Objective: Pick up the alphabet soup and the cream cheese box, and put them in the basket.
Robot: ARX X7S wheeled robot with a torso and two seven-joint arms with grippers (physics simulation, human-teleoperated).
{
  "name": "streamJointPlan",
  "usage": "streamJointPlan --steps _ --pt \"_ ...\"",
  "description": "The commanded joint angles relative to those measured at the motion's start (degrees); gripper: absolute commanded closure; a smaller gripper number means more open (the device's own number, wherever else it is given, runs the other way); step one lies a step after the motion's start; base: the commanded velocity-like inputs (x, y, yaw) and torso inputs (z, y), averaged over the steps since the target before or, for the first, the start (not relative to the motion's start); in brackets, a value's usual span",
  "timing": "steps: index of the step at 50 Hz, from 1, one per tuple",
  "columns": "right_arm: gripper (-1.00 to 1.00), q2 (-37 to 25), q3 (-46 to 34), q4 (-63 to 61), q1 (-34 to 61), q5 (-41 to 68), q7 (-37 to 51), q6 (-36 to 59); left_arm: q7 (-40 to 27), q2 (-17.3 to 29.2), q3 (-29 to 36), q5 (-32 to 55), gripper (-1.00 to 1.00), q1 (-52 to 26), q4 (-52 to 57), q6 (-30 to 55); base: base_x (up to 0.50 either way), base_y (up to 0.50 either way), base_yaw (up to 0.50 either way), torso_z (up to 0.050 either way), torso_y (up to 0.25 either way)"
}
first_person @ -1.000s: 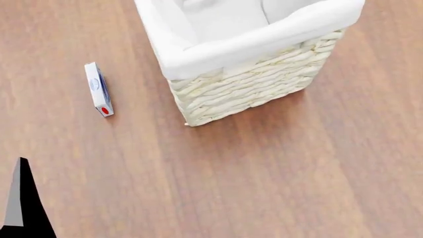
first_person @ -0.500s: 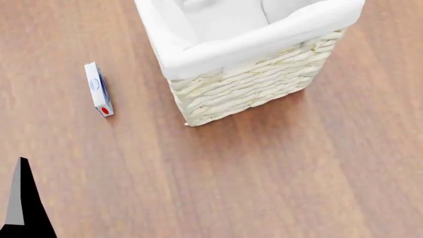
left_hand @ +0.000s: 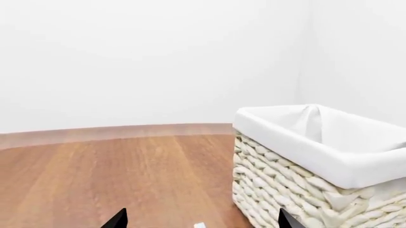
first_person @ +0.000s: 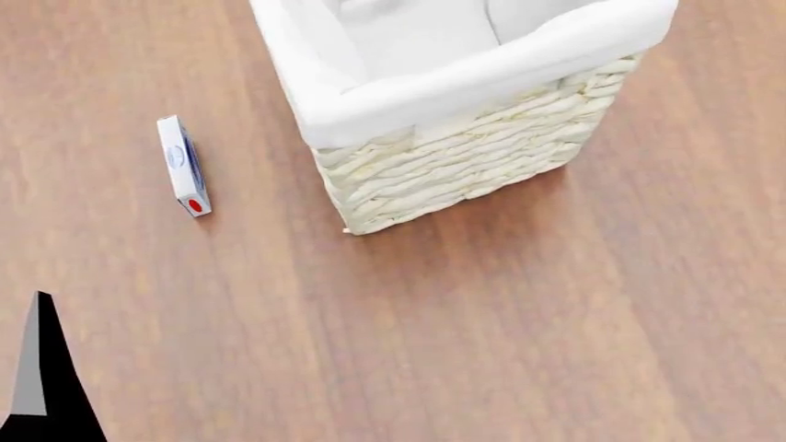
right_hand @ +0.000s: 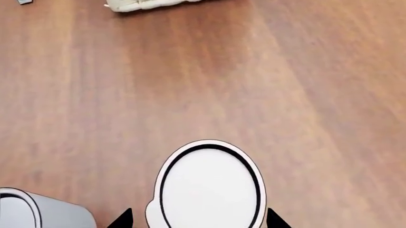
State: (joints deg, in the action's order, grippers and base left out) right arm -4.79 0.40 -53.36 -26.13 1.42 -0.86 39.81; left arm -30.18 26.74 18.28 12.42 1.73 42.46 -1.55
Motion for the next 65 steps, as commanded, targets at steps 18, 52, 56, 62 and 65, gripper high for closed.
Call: streamJointPlan --steps 18,52,56,62,65 --pt "-1.0 -2.9 -0.8 4.9 3.5 1.6 1.7 -1.6 -1.3 0.5 -0.5 -0.6 -1.0 0.0 0.9 1.2 0.0 0.0 0.0 0.0 0.0" --pt "1.0 -4.8 -0.5 8.5 5.7 3.8 2.4 -3.4 -2.2 0.3 0.1 -1.9 -1.0 -0.4 0.2 1.9 0.0 0.0 0.0 0.0 0.0" --pt "1.0 -5.5 -0.5 4.8 6.1 3.3 3.1 -2.1 -2.3 0.3 0.1 -1.9 -1.0 -0.3 0.2 1.9 0.0 0.0 0.0 0.0 0.0" --pt "1.0 -7.7 -1.0 -2.5 8.3 0.4 4.9 0.9 -2.2 0.3 0.2 -1.6 -1.0 -0.4 -0.1 1.6 0.0 0.0 0.0 0.0 0.0" --pt "1.0 -9.0 -1.3 -6.6 10.9 -0.4 5.8 5.7 -2.2 0.3 0.2 -1.5 -1.0 -0.5 -0.1 1.7 0.0 0.0 0.0 0.0 0.0"
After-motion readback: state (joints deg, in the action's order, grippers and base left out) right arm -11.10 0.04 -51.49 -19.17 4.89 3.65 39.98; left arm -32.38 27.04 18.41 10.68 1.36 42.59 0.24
